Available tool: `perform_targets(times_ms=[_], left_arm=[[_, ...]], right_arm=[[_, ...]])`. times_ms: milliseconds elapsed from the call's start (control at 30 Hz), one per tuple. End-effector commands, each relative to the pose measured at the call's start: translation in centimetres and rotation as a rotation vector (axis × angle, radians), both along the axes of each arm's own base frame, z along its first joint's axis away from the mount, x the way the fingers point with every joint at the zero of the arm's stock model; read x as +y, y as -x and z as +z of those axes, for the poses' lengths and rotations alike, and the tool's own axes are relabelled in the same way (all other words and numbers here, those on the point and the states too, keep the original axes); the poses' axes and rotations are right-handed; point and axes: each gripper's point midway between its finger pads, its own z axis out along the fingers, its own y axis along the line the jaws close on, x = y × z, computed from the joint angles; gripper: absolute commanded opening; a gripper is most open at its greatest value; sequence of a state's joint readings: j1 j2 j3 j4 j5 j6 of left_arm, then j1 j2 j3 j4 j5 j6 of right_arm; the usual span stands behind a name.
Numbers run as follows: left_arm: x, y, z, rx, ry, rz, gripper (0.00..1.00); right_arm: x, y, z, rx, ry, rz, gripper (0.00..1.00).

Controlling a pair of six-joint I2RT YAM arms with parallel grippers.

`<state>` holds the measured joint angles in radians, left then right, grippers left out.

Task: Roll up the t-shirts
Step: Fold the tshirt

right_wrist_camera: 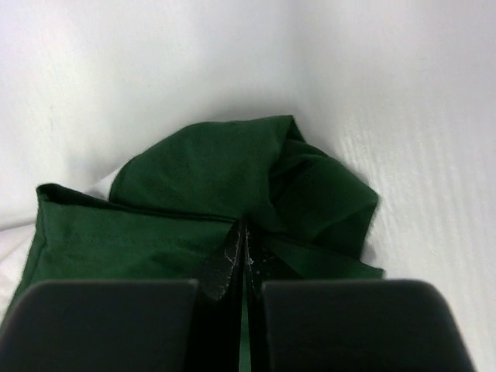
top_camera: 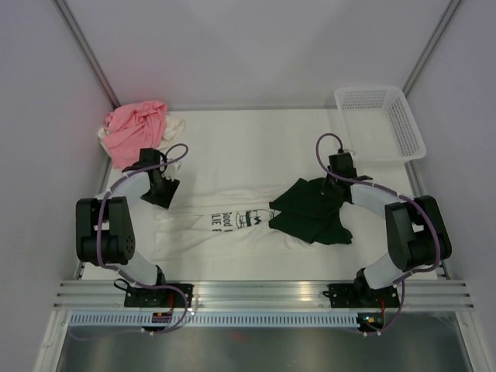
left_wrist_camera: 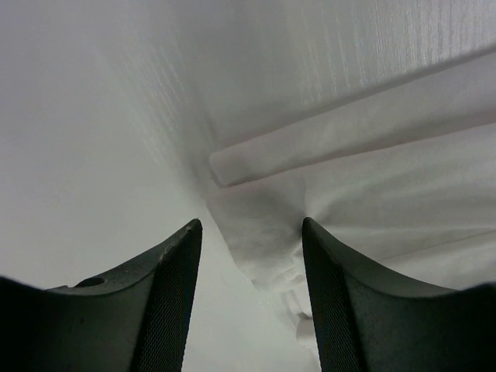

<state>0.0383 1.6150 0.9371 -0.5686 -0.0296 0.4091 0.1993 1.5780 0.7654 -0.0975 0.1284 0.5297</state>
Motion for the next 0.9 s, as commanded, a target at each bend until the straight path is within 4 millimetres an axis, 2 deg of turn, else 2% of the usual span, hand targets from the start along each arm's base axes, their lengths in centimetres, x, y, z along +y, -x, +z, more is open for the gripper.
perform_targets(times_ms=[0,67,167,267,300,367,400,467,500,600,733,767,833,867], left_arm=[[0.1,-1.3,3.1,-0.108,0.013,-0.02,0.61],[-0.3,-1.6,4.4,-0.128,0.034,-0.033,0.61],[-0.3,-1.9,6.2,-0.165,0.027,-0.036,0.63],[0.0,-1.8,6.8,-0.176,0.011,-0.04,0.63],[0.1,-1.8,6.7,-0.171,0.007,-0.038,0.63],[0.5,-1.9,6.5,-0.162,-0.017,-0.031,0.63],[0.6,-1.9,6.5,-0.16,-0.021,-0.028,0.63],[0.6,-2.2,6.7,-0.166,-0.019,-0.022,0.63],[0.6,-2.3,6.8,-0.171,-0.017,-0.023,0.63],[0.4,-2.8,7.5,-0.19,-0.01,-0.023,0.63],[0.7,-2.7,7.6,-0.191,-0.021,-0.02,0.64],[0.8,-2.6,7.6,-0.191,-0.025,-0.017,0.64],[1.0,-2.3,7.8,-0.196,-0.037,-0.012,0.64],[1.1,-2.2,7.9,-0.2,-0.04,-0.012,0.64]], right_arm=[[-0.9,-0.7,4.4,-0.049,0.173,0.025,0.04],[0.0,-0.5,6.7,-0.098,0.184,0.053,0.08],[-0.5,0.9,8.3,-0.104,0.194,0.037,0.11],[-0.8,3.6,7.3,-0.043,0.17,0.02,0.11],[-0.9,5.0,6.0,0.002,0.161,0.023,0.11],[0.1,6.7,5.1,0.032,0.096,0.025,0.11],[0.0,8.1,3.9,0.076,0.092,0.027,0.11],[0.7,9.6,3.2,0.097,0.059,0.034,0.11],[0.7,10.7,2.0,0.126,0.045,0.026,0.11],[0.7,12.0,0.1,0.157,0.02,0.013,0.11],[1.5,11.5,-2.2,0.202,-0.005,0.026,0.11],[1.9,10.4,-2.0,0.18,-0.013,0.031,0.11],[1.4,9.2,-2.9,0.188,0.015,0.017,0.09],[1.6,7.1,-2.0,0.139,0.007,0.012,0.08]])
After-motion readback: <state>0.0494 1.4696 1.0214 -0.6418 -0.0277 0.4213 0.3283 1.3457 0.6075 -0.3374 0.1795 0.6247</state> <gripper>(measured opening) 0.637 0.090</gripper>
